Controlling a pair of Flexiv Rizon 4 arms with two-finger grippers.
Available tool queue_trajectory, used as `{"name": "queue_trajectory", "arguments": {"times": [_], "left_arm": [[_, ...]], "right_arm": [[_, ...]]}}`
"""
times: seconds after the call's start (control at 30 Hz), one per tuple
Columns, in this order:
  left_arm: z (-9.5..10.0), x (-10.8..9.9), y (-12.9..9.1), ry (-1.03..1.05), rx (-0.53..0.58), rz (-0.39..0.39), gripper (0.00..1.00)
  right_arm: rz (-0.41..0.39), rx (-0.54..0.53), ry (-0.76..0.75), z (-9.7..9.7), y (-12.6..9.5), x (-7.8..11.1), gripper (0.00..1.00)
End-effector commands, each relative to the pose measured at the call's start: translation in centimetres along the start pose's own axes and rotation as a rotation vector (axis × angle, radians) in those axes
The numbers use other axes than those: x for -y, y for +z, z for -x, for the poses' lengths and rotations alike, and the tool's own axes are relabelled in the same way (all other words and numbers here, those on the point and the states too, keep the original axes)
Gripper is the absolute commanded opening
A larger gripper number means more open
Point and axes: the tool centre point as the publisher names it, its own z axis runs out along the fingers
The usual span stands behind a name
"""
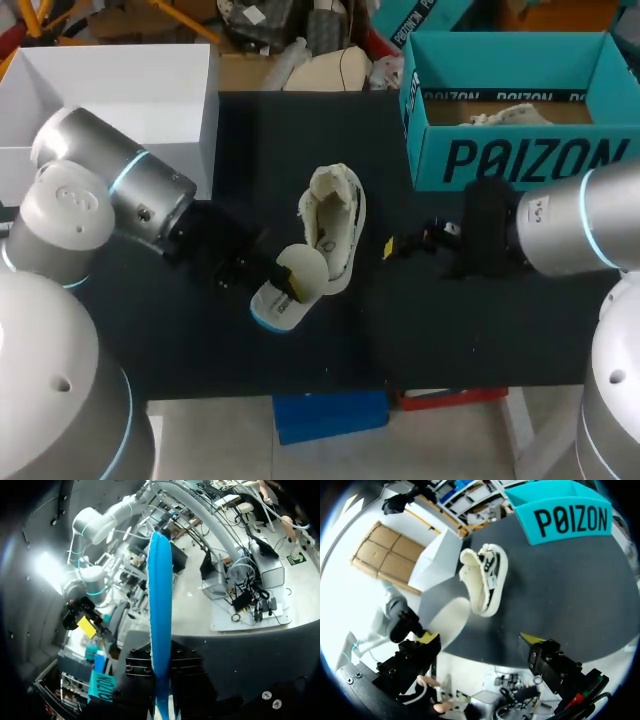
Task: Take the shoe out of the shoebox, open the shoe tongue, remove and reinsert the insole, then place the shoe into the shoebox
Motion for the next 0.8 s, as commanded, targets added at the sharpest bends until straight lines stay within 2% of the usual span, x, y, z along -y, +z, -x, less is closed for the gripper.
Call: {"name": "queue_trajectory", "arguments": {"times": [0.03, 0.13, 0.6, 0.8], "left_arm": [[0.7, -1.7, 0.0, 0.0, -0.16, -0.049, 0.0], [0.5, -3.1, -0.1, 0.009, -0.223, -0.048, 0.0], [0.7, -9.3, 1.9, 0.013, -0.313, -0.106, 0.0], [0.8, -11.9, 2.5, 0.017, -0.328, -0.078, 0.0]], "right_arm": [[-0.005, 0.01, 0.001, -0.2, -0.3, -0.1, 1.0], [-0.005, 0.01, 0.001, -0.2, -0.3, -0.1, 1.0], [-0.005, 0.01, 0.001, -0.2, -0.3, -0.1, 1.0], [-0.005, 0.01, 0.001, -0.2, -0.3, -0.1, 1.0]]}}
